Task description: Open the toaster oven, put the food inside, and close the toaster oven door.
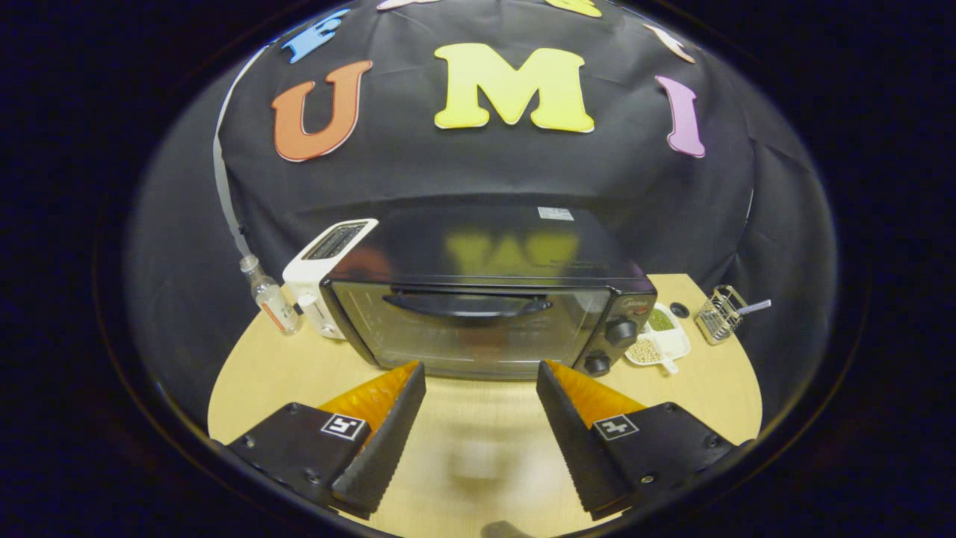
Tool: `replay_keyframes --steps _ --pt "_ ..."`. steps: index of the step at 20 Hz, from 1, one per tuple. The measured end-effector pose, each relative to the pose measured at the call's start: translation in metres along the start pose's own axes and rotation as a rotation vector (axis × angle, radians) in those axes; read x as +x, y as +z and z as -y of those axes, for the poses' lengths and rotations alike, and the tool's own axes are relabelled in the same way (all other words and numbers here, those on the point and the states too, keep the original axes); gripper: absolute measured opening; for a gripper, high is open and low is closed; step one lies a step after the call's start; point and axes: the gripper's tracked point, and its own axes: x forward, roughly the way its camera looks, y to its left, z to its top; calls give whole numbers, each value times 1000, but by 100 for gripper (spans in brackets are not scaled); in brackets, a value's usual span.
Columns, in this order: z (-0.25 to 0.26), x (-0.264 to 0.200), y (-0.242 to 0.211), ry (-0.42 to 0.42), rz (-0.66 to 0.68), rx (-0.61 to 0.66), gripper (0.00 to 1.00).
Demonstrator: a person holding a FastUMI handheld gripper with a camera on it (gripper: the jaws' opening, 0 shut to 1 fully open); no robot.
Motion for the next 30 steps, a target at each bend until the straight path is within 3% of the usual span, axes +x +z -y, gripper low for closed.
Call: replay_keyframes --steps 7,11,22,26,30 --pt "34 -34 -16 -28 9 27 96" --pt "74 -79 -25 -63 46 49 96" --pt "251 -275 50 -147 430 18 99" --pt "322 -326 69 -177 555 34 99" --pt "361 -362 65 -153 618 -24 99"
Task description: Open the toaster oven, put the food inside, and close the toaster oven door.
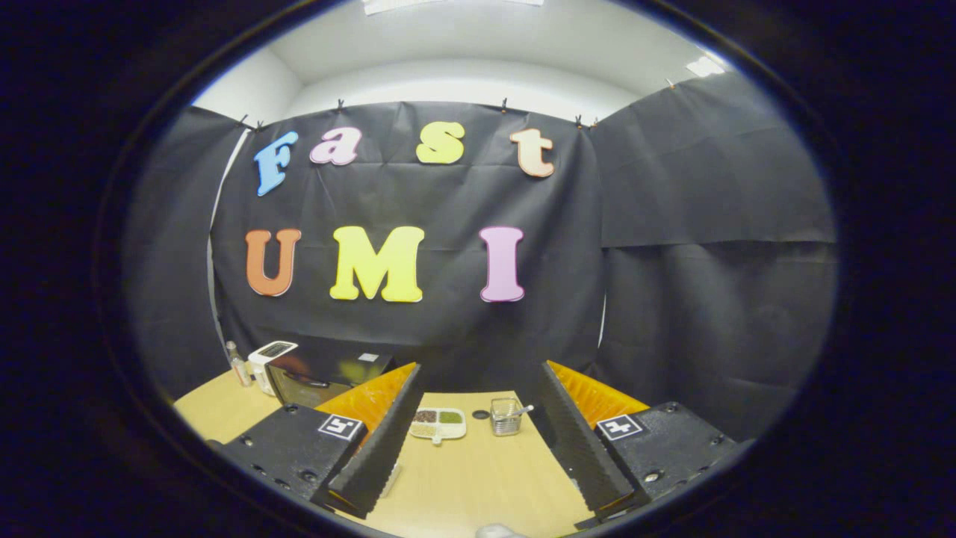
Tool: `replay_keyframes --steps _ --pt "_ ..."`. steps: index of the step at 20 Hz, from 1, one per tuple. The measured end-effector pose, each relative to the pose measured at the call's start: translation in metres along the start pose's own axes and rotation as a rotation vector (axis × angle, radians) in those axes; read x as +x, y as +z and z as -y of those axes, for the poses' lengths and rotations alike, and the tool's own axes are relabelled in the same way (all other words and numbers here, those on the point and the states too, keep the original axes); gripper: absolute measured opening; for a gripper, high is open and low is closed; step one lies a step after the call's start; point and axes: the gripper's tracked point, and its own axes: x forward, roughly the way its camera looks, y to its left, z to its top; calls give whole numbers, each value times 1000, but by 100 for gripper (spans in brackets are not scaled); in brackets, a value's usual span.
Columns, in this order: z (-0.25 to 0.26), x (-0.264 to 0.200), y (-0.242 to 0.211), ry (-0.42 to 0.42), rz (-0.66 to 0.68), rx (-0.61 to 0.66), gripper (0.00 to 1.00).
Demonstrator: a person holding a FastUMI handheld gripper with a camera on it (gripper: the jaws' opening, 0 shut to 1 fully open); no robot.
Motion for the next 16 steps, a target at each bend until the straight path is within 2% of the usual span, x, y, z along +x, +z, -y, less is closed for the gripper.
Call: replay_keyframes --steps 4,11,16 --pt "11 -11 -6 61 27 7 99" --pt "19 -17 -15 53 17 71 99" --pt "11 -22 -18 59 -8 53 99"
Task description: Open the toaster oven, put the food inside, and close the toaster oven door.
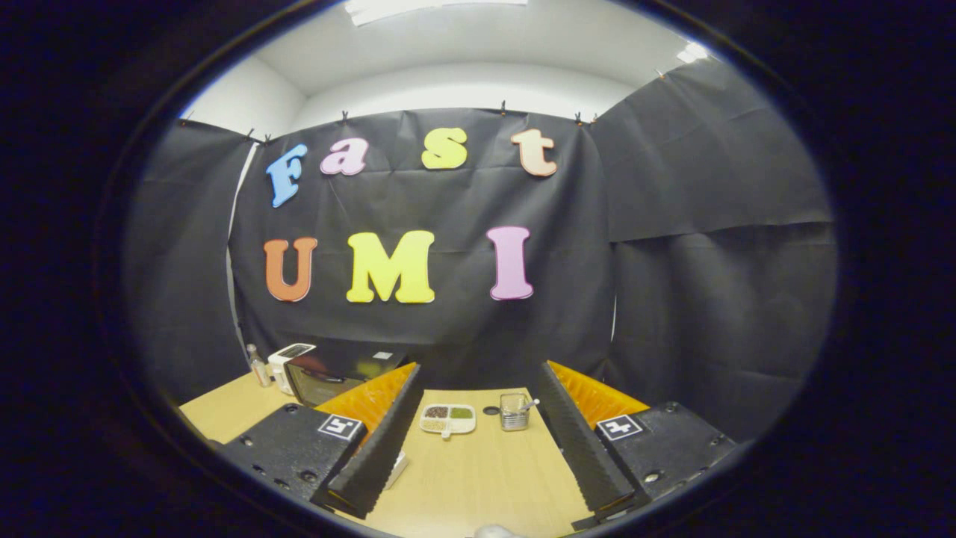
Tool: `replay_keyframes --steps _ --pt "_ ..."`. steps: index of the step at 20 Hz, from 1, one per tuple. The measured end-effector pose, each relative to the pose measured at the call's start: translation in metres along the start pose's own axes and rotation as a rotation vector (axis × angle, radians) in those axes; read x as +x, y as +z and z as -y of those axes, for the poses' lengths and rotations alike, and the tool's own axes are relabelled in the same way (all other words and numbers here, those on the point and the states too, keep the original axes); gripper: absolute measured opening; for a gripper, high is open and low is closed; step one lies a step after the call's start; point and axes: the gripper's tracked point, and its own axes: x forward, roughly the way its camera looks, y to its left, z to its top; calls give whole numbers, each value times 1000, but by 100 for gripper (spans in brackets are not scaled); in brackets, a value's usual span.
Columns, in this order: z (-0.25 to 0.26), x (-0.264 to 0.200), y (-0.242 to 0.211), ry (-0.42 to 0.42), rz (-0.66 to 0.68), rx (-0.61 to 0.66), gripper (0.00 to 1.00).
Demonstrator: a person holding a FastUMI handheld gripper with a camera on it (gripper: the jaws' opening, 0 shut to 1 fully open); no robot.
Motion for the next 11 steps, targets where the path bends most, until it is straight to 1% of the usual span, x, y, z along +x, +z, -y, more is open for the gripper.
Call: replay_keyframes --steps 1,3,6,9,11 --pt "3 2 5 -9 9 8 99" --pt "1 3 2 -12 2 25 99" --pt "1 6 -6 -12 -23 24 99" --pt "2 10 -3 -23 -16 19 99" --pt "-4 11 -3 -10 -13 18 99"
